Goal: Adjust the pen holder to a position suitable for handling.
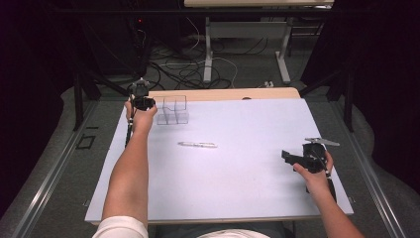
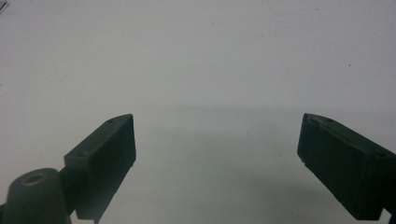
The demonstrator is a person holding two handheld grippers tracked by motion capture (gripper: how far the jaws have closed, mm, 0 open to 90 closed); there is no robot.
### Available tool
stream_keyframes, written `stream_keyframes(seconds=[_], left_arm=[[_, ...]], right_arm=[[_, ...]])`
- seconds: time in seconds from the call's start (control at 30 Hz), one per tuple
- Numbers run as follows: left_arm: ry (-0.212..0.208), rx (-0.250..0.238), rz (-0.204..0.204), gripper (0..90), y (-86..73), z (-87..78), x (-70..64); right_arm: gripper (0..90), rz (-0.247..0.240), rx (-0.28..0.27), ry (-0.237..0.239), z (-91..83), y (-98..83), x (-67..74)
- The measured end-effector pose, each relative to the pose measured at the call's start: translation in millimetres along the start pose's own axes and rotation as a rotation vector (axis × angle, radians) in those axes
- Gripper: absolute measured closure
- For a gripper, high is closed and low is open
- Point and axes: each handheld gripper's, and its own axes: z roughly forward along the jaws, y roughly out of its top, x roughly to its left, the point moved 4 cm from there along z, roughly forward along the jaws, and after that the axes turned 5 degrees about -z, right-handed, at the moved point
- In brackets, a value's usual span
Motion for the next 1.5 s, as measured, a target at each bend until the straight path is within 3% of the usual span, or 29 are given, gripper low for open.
stream_keyframes(seconds=[0.17,0.53,0.7,0.87,1.0,1.33,1.5], left_arm=[[-0.002,0.002,0.015,88.9,0.0,-3.0,-1.3],[-0.018,0.007,-0.059,88.9,-9.1,-22.6,9.0],[-0.021,0.006,-0.072,89.0,-17.8,-37.2,16.6],[-0.033,0.000,-0.078,88.9,-25.0,-52.1,20.0],[-0.069,-0.003,-0.089,88.9,-33.2,-62.8,18.8],[-0.107,0.024,-0.034,88.9,-60.7,-78.6,12.2],[-0.099,0.018,-0.029,88.8,-64.0,-79.1,8.1]], right_arm=[[10.9,0.001,0.001,-0.001,0.6,-0.1,0.2],[11.0,-0.010,0.002,0.019,3.6,2.3,4.2],[11.0,-0.050,0.014,0.031,7.8,1.6,7.6],[11.0,-0.044,0.009,0.027,7.7,2.6,7.3],[11.1,-0.043,0.002,0.033,6.5,4.8,9.8],[11.1,-0.071,0.018,0.055,15.0,4.9,18.8],[11.1,-0.079,0.020,0.058,15.1,4.6,20.2]])
